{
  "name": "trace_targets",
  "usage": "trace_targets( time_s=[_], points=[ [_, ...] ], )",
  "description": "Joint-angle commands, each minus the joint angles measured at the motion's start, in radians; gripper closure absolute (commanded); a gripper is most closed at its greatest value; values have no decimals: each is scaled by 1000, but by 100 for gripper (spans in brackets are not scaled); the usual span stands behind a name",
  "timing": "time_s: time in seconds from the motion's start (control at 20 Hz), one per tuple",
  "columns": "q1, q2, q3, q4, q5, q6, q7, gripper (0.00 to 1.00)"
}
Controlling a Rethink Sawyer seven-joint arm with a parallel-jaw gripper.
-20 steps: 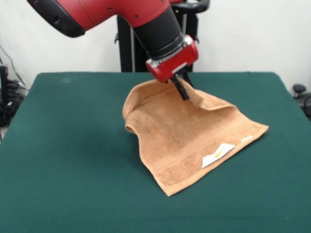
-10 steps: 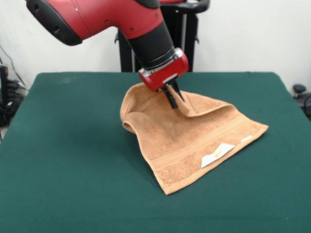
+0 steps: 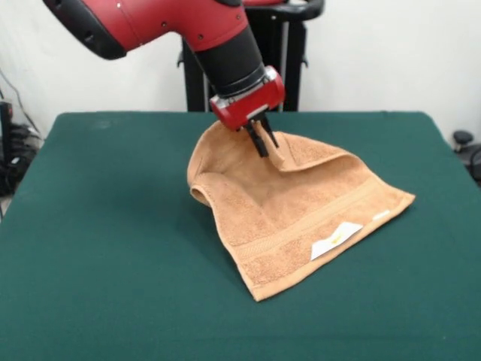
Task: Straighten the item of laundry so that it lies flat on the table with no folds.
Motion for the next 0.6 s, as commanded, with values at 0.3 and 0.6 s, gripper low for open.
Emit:
trace_targets(
  time_s=[0.3,0.6],
  points=[
    [117,-150,-179,233,-20,-228,249,100],
    [159,-110,-267,221,-30,-299,204,100]
  ],
)
